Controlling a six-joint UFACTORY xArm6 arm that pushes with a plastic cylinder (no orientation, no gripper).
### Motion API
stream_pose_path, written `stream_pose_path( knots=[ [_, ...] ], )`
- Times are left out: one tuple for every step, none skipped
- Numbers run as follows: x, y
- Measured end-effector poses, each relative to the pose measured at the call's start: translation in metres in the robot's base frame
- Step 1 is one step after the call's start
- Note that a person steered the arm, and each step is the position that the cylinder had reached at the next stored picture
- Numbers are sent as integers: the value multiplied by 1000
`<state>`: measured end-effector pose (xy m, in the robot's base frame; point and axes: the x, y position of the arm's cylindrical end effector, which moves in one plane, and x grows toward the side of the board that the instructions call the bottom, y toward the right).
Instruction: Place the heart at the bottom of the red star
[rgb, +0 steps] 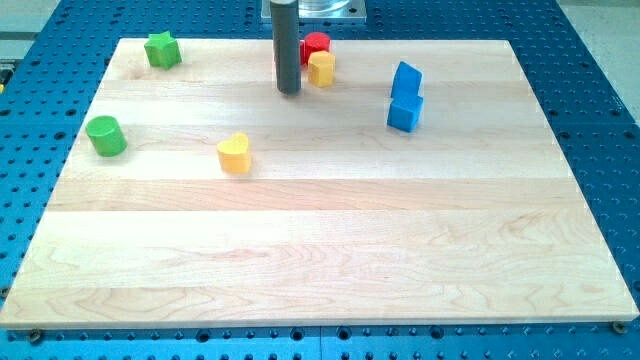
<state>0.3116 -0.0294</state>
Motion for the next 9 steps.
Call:
stream_pose_path(
  knots=[
    [2,60],
    [-27,61],
    [-31,51],
    [47,41],
    [161,18],
    [172,-63],
    [121,-63],
    [77,-39],
    [103,-18]
  ],
)
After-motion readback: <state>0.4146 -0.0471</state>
